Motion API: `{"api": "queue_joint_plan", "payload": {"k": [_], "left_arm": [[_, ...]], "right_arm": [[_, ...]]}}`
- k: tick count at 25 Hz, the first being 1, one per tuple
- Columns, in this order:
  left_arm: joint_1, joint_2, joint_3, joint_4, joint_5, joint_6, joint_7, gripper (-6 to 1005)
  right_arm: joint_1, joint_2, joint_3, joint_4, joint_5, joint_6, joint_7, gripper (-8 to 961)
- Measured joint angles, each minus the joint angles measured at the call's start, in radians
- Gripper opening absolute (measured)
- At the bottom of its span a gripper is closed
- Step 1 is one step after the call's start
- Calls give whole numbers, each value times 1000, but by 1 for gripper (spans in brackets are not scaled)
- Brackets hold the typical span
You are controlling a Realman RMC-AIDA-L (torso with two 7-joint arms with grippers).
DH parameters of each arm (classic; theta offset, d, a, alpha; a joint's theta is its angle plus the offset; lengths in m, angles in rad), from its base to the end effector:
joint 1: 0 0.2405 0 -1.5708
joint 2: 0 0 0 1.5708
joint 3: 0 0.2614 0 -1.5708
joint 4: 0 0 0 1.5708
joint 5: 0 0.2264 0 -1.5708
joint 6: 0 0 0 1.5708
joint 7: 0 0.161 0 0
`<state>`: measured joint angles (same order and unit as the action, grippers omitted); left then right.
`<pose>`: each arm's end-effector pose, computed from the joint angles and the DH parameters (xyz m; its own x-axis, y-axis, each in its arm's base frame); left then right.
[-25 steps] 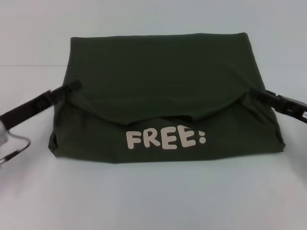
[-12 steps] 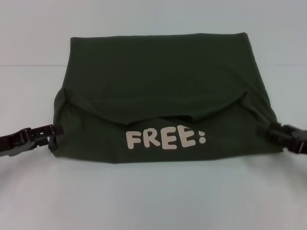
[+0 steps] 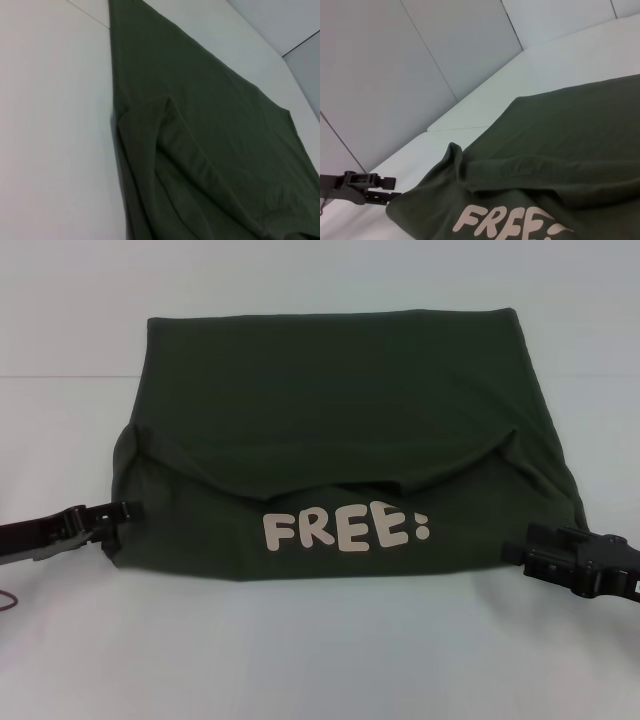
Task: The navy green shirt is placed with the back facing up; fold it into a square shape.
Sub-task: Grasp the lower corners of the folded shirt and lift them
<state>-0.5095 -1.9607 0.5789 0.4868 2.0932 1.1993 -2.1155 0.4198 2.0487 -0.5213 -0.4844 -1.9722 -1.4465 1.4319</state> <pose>-0.3667 0.3716 0.0183 0.1159 0.7922 0.5991 0.9923 -0.1192 -0.0343 0.3392 0.3235 -0.0126 0.5481 -0.5397 -0.6390 -0.7709 -0.6224 -0.1356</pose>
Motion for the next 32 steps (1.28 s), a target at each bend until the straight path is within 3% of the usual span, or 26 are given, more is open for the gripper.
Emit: {"api": "queue_joint_plan", "payload": {"k": [8, 24, 28, 32], "left_arm": [[-27, -26, 58, -2, 34, -42, -12, 755], [-30, -21, 136, 15, 46, -42, -90, 705], [-29, -18, 141, 16, 48, -39, -89, 614], [-29, -17, 142, 16, 48, -37, -87, 523]], "right_arm": [[6, 1, -4, 2, -1, 2, -1, 756], [9, 1, -4, 2, 0, 10, 5, 752], [4, 0, -2, -3, -1, 6, 10, 751], [4, -16, -7, -32, -11, -3, 97, 750]]}}
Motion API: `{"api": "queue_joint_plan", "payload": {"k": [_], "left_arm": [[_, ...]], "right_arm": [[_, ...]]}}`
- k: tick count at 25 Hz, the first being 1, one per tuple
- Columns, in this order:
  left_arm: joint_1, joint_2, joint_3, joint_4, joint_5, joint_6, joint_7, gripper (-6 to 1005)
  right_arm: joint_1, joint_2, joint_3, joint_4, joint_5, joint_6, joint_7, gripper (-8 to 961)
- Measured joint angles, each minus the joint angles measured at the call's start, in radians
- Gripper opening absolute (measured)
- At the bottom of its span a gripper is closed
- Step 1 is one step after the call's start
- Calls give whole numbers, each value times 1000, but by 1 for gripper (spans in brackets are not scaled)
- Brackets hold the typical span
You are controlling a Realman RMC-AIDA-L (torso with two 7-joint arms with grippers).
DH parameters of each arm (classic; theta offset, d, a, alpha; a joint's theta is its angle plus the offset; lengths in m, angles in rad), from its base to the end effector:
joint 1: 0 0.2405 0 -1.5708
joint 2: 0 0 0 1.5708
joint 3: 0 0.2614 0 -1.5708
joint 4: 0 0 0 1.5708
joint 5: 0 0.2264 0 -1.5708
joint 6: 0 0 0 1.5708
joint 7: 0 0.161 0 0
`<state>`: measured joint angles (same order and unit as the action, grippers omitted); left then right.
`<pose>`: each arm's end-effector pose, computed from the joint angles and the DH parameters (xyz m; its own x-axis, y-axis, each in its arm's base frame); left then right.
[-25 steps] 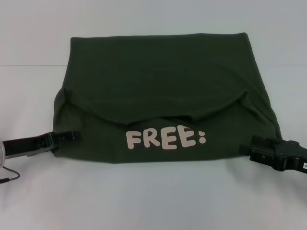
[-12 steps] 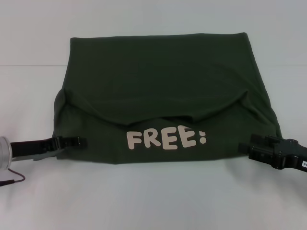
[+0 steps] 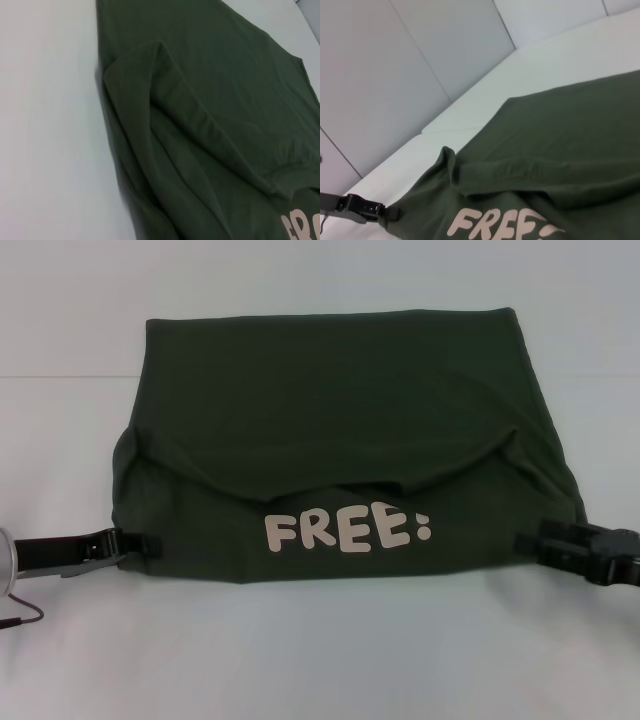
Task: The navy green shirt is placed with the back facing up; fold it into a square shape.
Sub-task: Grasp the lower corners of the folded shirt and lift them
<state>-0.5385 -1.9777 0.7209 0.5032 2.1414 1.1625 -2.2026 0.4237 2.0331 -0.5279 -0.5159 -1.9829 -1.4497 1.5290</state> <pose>-0.3553 0.3750 -0.0059 0.1579 0.8581 0.4886 0.9874 -0.1311 -0.0888 0.3410 0.3288 -0.0009 0.5122 -0.5804 -0.6331 -0.8030 -0.5852 -0.1132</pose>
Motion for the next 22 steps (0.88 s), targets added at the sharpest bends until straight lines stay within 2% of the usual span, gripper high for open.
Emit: {"api": "queue_joint_plan", "payload": {"k": [3, 6, 8, 11, 15, 22], "left_arm": [[0, 2, 0, 0, 1, 6, 4, 455], [-2, 3, 0, 1, 5, 25, 13, 213], [-4, 3, 0, 1, 6, 29, 17, 150], [-8, 3, 0, 2, 6, 39, 18, 55], [-12, 2, 2, 3, 7, 43, 23, 55], [-16, 2, 11, 3, 8, 46, 30, 55]], "right_arm": [[6, -13, -3, -78, -47, -38, 148, 748], [16, -23, -4, -219, -118, -95, 354, 747], [29, -29, -9, -314, -172, -130, 491, 747], [70, -51, -21, -448, -281, -174, 752, 746], [150, -65, -26, -497, -425, -191, 968, 743], [286, -55, -44, -387, -661, -76, 1025, 741]]}}
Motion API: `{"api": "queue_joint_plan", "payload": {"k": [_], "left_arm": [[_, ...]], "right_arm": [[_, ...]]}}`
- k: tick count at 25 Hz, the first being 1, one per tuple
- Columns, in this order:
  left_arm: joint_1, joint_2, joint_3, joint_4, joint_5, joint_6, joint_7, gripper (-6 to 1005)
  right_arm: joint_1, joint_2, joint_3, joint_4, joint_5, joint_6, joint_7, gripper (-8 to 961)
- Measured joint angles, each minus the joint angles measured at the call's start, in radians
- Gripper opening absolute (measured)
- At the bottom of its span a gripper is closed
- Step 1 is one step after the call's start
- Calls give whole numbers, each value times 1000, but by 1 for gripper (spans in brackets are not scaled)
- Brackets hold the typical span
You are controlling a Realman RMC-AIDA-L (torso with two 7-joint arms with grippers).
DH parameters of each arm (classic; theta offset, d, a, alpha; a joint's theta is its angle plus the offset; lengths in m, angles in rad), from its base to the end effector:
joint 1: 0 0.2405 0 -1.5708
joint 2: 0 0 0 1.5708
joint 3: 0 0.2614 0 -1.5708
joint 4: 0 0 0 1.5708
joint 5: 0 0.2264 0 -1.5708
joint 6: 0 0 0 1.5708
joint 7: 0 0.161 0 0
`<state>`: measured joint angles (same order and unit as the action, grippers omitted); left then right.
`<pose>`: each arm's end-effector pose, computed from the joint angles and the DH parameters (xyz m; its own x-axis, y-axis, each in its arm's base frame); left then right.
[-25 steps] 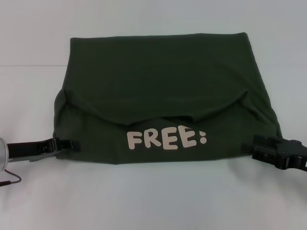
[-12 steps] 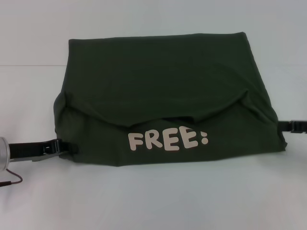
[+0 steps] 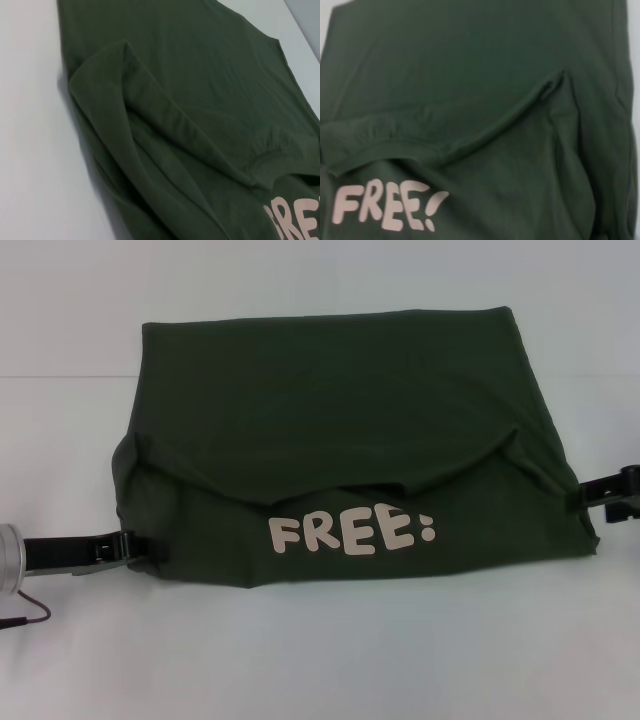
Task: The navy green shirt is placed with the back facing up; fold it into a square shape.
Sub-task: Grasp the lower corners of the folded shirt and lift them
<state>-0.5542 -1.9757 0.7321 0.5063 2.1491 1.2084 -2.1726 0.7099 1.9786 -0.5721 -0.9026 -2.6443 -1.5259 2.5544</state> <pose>-0.3450 0.3753 -0.0085 0.2134 0.8668 0.4507 0.9768 -0.1976 -0.0825 0.2959 0.4077 0.0712 0.2207 -0.9277 -0.3009 -0.9522 -0.1381 -0.2726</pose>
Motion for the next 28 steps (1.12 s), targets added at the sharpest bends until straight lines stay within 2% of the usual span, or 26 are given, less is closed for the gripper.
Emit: {"api": "queue_joint_plan", "payload": {"k": [7, 13, 18, 28], "left_arm": [[0, 1, 0, 1, 0, 7, 1, 54], [0, 1, -1, 2, 0, 7, 1, 54], [-1, 0, -3, 2, 0, 7, 1, 54], [-2, -2, -4, 1, 0, 7, 0, 54]], "right_arm": [[25, 1, -71, 111, -9, 121, 3, 740], [27, 4, -101, 130, -13, 199, 4, 740], [27, 5, -108, 149, -11, 229, -4, 741], [26, 26, -128, 200, -10, 272, -22, 740]]}}
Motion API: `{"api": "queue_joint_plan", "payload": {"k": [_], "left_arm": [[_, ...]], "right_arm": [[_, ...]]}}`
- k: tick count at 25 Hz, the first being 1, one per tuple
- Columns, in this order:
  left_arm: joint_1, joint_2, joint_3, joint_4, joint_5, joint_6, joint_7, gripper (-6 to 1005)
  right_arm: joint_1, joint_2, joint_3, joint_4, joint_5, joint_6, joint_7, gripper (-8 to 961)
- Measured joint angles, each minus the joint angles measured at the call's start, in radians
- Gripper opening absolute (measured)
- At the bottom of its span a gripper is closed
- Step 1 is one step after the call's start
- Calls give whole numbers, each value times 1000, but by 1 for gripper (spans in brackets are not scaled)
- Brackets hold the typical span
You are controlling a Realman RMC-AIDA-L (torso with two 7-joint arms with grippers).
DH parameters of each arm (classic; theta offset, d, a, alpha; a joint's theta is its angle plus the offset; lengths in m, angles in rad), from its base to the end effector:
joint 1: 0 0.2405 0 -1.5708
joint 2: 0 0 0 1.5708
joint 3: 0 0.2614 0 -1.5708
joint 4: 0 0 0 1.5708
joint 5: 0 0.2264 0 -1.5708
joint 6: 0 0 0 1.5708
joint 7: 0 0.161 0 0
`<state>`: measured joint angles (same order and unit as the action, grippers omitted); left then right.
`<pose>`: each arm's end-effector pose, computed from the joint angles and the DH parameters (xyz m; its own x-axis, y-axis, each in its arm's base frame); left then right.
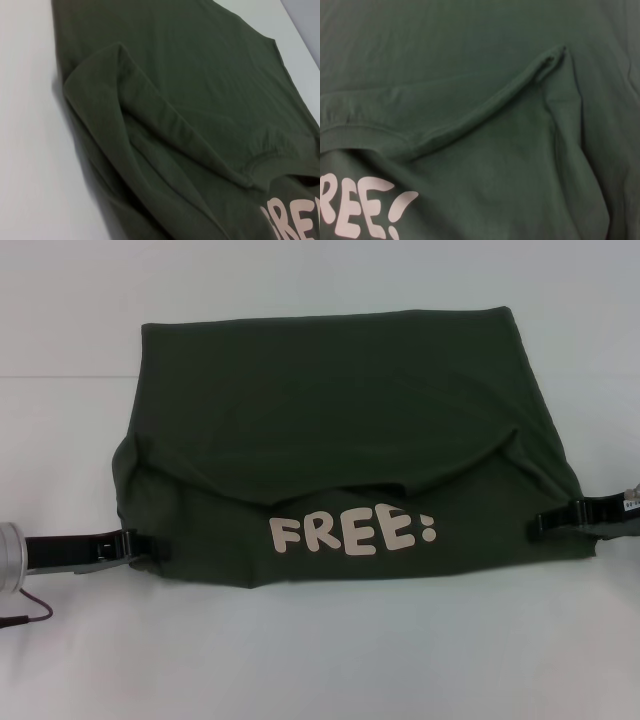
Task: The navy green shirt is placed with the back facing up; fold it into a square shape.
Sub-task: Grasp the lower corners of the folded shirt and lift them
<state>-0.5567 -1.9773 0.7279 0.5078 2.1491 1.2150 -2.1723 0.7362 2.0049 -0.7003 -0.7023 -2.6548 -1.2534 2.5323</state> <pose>-0.3429 0.3757 -0.0088 0.2141 0.8666 0.4508 0.9765 -0.2018 -0.0759 0.3106 0.4210 0.0155 0.2616 -0.9269 -0.2690 -0.9197 -0.1548 -0.3608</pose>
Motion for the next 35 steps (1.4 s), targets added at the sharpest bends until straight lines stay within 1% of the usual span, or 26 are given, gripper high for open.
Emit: {"api": "queue_joint_plan", "payload": {"k": [6, 17, 22, 27, 33, 35], "left_arm": [[0, -2, -1, 0, 0, 0, -1, 54], [1, -3, -4, 0, -3, 0, -1, 53], [-1, -2, -4, 0, -4, 0, -2, 53], [-1, 0, -4, 0, -6, 0, -2, 53], [-4, 8, 0, 0, -3, 31, -4, 53], [-6, 15, 3, 1, 2, 59, -7, 53]], "right_arm": [[2, 1, -1, -3, 19, -2, -2, 741], [0, 0, -6, -11, 22, -5, -39, 626], [1, 0, -8, -11, 20, -5, -40, 392], [-2, -5, -8, -11, 24, -8, -42, 186], [-7, -12, -1, -11, 45, -60, -86, 34], [-12, -14, -1, -11, 58, -93, -105, 33]]}}
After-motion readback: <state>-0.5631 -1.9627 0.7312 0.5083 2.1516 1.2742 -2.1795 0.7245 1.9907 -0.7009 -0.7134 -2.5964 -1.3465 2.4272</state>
